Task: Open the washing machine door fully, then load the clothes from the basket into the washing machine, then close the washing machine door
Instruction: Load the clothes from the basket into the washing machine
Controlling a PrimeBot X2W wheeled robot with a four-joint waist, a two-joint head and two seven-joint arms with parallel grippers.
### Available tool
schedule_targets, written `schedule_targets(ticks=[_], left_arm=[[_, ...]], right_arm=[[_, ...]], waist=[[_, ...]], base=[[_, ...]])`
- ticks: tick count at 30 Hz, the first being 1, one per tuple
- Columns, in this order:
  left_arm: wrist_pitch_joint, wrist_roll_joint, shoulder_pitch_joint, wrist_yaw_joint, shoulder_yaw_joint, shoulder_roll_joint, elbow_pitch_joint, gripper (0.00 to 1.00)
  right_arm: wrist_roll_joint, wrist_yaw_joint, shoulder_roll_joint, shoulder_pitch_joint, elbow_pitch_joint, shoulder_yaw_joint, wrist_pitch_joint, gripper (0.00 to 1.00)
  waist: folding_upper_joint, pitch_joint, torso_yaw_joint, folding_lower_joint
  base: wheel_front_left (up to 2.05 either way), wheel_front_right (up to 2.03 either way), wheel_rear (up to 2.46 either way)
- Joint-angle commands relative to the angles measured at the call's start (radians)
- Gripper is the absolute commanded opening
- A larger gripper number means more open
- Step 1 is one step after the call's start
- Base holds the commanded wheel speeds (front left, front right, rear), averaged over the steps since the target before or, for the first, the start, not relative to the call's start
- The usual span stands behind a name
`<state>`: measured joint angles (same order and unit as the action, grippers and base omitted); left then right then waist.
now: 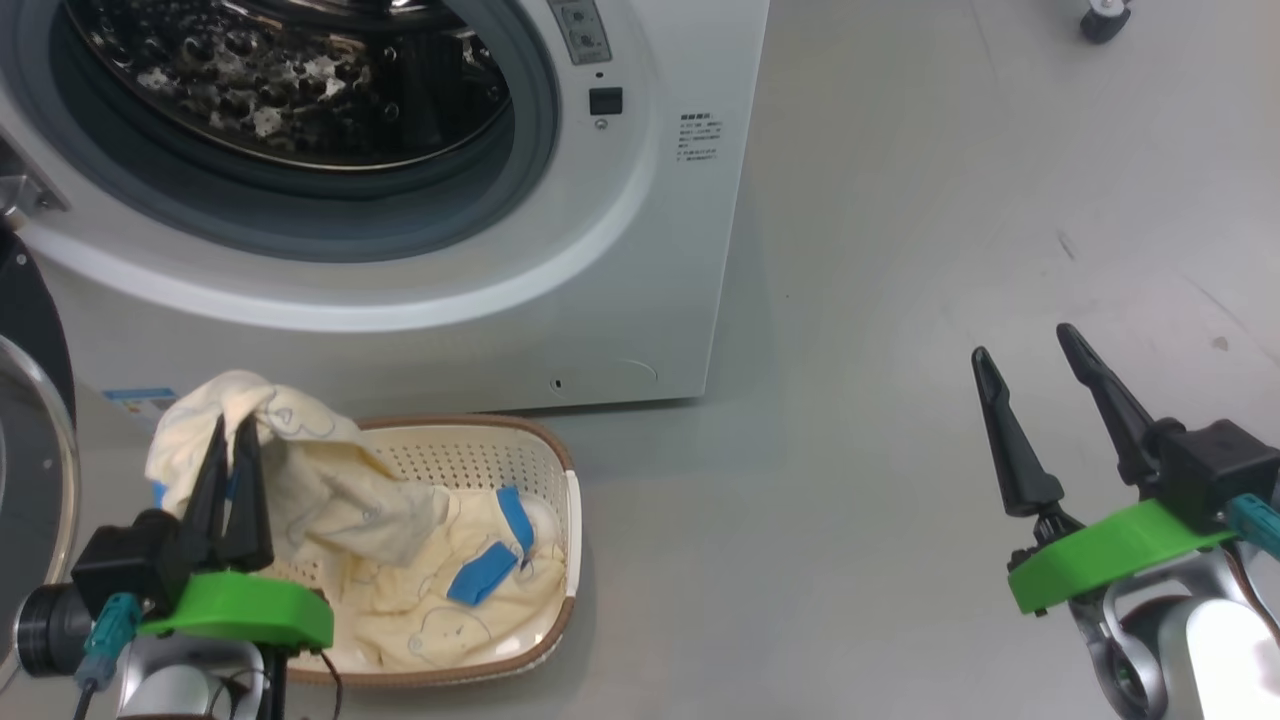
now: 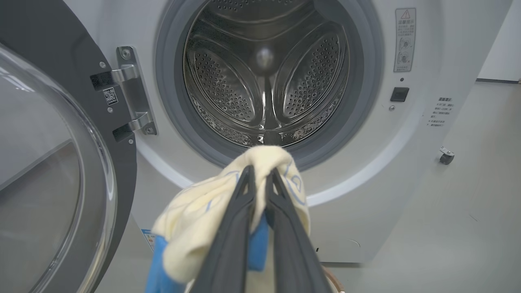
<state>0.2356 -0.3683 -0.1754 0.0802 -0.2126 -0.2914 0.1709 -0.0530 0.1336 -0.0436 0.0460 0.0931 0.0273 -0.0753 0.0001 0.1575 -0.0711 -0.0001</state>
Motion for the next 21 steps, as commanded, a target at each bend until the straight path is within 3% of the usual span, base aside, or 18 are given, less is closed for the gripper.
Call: schedule_targets(ticks=[1,21], left_arm=[[-0.002,-0.001,-0.016,0.008,0.034,-0.021,-0.041,0.00],[-0.045,-0.010,0.047,0.039,0.020,-0.034,-0.104,0.00]], right_arm=[[-0.011,-0.003,-0.007,0.009,0.043,-0.017,0.004,1.00],[-0.034,-0.003,-0.007,-0.053,0.065,-0.017,0.015,1.00]], waist=[[-0.0001,-0.026,0.007,0.0001],[-0.0001,-0.068,0.004,0.0001]], base=[[0.00,0.00,0.00],[0.00,0.00,0.00]])
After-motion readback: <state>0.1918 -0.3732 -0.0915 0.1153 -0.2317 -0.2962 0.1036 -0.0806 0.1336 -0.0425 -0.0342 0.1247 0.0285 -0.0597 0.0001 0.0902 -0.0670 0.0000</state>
